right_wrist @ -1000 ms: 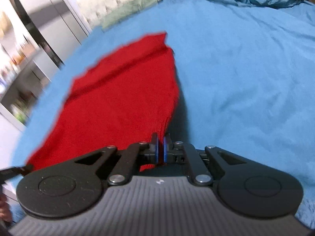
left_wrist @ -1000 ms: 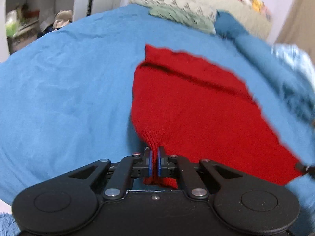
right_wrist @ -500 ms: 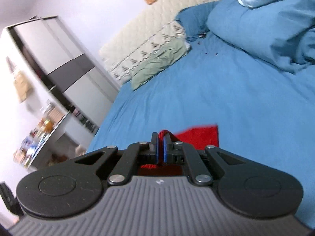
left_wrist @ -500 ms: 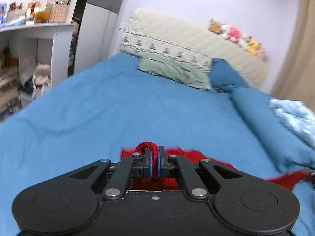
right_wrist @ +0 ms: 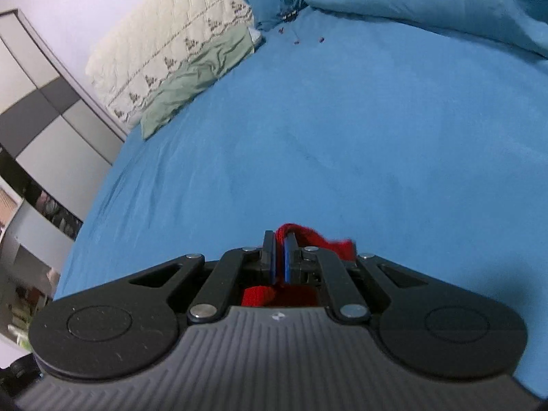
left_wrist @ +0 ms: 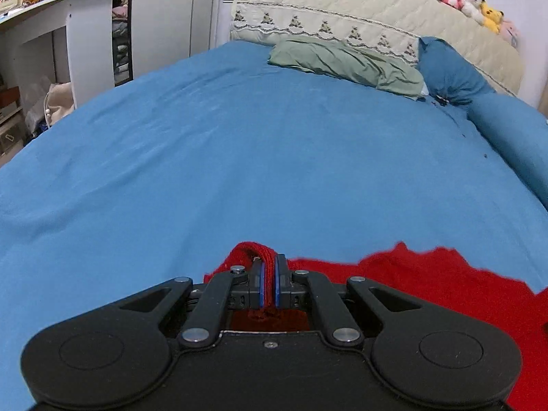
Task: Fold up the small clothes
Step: 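Grasp the sweater hem with both tools and lift it toward the collar, then lay the hem over the sweater and open both tools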
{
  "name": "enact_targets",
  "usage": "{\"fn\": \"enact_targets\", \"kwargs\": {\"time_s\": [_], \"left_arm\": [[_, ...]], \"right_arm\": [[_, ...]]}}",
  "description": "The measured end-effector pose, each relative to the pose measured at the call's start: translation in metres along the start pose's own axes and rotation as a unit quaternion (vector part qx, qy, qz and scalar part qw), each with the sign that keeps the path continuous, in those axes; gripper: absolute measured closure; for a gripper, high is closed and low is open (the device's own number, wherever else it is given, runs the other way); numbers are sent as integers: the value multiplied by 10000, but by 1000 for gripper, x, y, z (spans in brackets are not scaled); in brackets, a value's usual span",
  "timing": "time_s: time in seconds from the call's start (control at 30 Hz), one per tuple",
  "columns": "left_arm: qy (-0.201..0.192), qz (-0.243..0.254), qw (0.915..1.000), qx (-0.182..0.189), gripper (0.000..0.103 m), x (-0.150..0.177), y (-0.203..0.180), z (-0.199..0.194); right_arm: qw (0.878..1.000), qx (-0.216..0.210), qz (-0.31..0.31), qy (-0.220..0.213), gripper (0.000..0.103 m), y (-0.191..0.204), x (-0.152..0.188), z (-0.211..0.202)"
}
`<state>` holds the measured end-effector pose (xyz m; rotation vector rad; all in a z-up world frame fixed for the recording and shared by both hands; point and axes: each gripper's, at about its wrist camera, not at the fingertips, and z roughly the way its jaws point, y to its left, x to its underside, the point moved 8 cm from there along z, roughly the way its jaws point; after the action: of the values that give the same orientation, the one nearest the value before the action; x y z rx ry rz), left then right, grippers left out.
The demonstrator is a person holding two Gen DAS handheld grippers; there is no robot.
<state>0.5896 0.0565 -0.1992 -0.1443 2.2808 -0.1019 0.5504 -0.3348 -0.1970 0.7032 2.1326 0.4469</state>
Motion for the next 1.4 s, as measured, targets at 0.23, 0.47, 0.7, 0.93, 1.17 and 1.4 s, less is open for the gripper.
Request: {"fn": "enact_targets", "kwargs": {"time_s": [0.23,0.47,0.7,0.93,1.17,1.4], "left_arm": [[-252,-252,9991,-223,46,-29,7,1],[-414,712,9958,410,40,16,-8,-57],[391,840,9948,434,39,81,-6,-33],[511,601,9960,420,33,78,4,-21],[572,621,9959,316,34,74,1,-55],[388,1228,9911,329,32,84,-37,-132]], "right_arm": [[9991,79,84,-400,31,-2,-20,0],[9916,-232,-1179,-468,25,26,16,-41],[9783,162,-2056,180,25,28,85,-24],[9784,476,-2006,169,25,11,101,-20],[9751,403,-2177,97,25,27,87,-52],[9689,276,-2445,-271,22,39,58,-143]]}}
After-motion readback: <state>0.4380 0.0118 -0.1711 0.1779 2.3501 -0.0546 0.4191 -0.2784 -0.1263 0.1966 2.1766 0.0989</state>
